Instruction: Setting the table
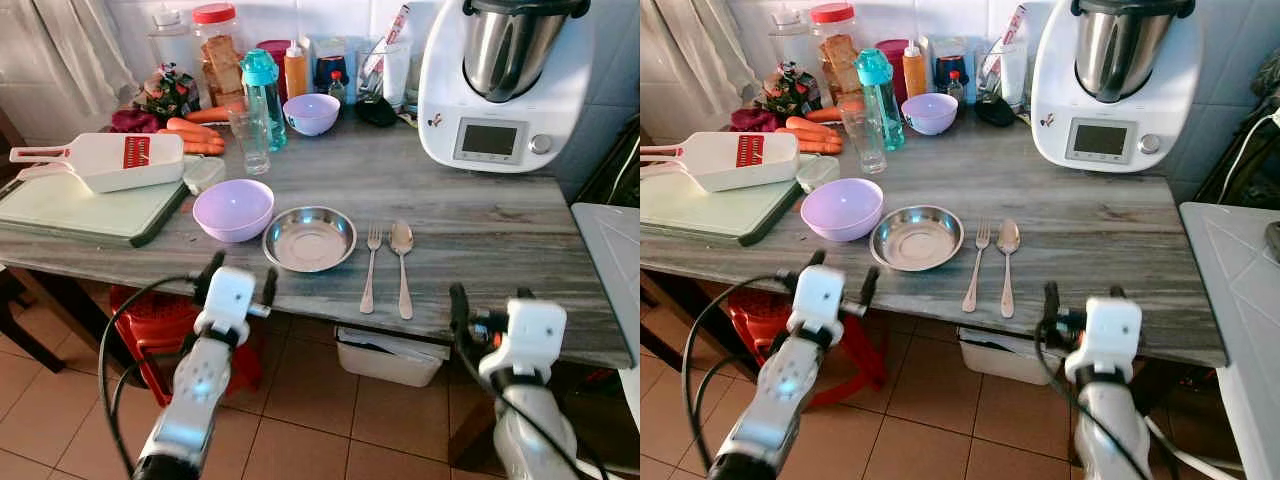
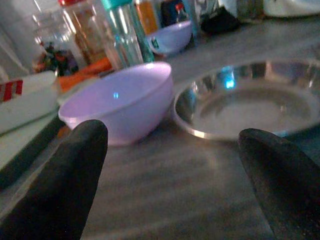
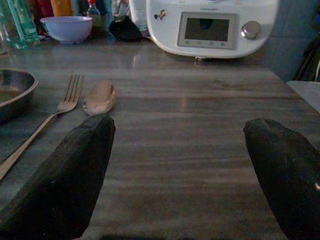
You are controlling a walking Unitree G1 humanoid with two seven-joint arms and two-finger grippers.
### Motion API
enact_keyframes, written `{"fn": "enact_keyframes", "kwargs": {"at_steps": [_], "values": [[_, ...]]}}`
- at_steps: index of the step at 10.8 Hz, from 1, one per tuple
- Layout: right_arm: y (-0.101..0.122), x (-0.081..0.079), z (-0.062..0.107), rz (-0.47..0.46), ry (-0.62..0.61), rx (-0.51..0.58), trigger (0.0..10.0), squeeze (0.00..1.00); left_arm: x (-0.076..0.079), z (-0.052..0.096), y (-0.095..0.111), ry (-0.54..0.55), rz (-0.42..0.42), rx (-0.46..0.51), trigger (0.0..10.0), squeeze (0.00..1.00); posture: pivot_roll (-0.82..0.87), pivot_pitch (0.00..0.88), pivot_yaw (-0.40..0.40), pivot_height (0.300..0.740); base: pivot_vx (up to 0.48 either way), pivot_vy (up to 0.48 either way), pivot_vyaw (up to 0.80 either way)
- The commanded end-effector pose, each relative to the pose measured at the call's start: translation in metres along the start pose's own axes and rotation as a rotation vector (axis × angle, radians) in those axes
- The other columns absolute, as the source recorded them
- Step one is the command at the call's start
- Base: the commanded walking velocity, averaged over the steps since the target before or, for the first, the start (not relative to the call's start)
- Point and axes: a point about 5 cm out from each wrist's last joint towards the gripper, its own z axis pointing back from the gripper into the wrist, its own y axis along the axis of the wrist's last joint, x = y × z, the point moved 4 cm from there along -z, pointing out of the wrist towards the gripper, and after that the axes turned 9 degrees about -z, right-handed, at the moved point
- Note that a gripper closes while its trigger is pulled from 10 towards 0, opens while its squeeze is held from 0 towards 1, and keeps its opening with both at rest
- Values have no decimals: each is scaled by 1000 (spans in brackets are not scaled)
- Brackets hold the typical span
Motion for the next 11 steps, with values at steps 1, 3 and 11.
{"fn": "enact_keyframes", "kwargs": {"at_steps": [1,3,11], "values": [[7,-6,2,2,15,31,10000,0,-3,3,-8,8,-22,-27,10000,0,0,0,83,740,0,0,0],[3,-2,11,21,10,21,10000,0,-6,11,-16,18,-31,-54,10000,0,4,0,78,740,-276,0,0],[4,-22,3,0,84,39,10000,0,-5,10,-20,1,-45,-69,10000,0,17,0,94,740,-336,0,-163]]}}
